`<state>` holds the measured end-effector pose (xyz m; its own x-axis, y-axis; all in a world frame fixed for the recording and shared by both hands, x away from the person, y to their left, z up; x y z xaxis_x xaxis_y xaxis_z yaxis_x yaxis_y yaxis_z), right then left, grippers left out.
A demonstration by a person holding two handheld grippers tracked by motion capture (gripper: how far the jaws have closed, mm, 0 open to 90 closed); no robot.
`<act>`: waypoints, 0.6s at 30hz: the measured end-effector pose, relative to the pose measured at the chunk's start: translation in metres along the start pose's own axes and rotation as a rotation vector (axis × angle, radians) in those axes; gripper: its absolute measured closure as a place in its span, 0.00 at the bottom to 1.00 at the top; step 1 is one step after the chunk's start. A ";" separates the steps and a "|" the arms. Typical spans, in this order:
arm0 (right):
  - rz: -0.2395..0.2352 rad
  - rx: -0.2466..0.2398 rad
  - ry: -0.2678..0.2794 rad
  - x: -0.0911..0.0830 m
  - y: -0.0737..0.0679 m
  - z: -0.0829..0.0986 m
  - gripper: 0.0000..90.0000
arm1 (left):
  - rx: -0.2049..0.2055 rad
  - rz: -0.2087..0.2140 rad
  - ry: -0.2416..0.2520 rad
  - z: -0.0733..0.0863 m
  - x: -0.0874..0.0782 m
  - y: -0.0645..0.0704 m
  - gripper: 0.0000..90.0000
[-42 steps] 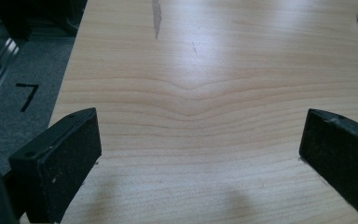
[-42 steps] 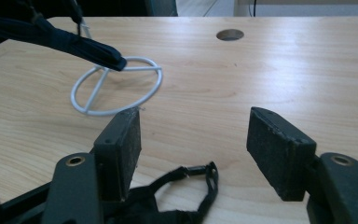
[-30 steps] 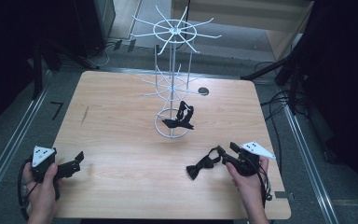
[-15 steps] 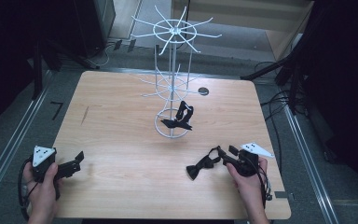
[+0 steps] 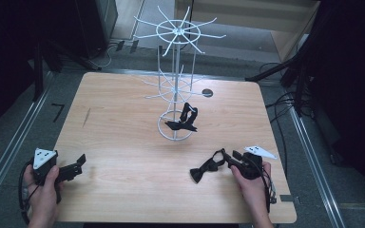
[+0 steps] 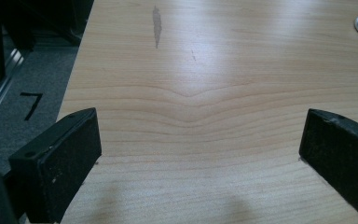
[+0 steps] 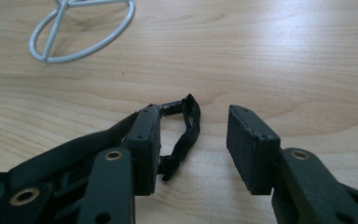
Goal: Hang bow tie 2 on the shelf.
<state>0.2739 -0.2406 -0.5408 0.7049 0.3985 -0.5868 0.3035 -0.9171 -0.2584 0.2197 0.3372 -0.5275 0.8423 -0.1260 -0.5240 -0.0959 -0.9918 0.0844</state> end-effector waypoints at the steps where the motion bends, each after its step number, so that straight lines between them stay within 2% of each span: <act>1: 0.000 0.004 -0.015 0.002 0.001 0.001 0.65 | 0.000 0.001 0.000 0.000 0.000 0.000 0.00; 10: 0.002 -0.004 -0.074 0.009 0.001 0.006 0.72 | -0.002 0.001 -0.002 0.000 0.000 0.000 0.00; 14: -0.003 -0.004 -0.076 0.010 0.001 0.006 0.77 | 0.000 0.002 -0.002 0.000 0.000 0.000 0.00; 16: -0.004 -0.005 -0.078 0.010 0.002 0.006 0.83 | -0.001 0.001 -0.002 0.000 0.000 0.000 0.00; 17: -0.011 -0.011 -0.087 0.009 0.002 0.006 0.91 | -0.001 0.001 -0.002 0.000 0.000 0.000 0.00; 18: -0.017 -0.015 -0.089 0.010 0.003 0.006 0.94 | -0.001 0.001 -0.003 0.000 0.000 0.000 0.00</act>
<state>0.2777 -0.2392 -0.5518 0.6401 0.4121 -0.6484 0.3247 -0.9100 -0.2579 0.2199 0.3372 -0.5277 0.8409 -0.1271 -0.5261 -0.0963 -0.9917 0.0857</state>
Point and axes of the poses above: each handheld gripper's, and its own axes: x roughly forward along the jaws, z roughly out of its underside, y roughly to its right, the point moved 1 cm from there along x, roughly forward along the jaws
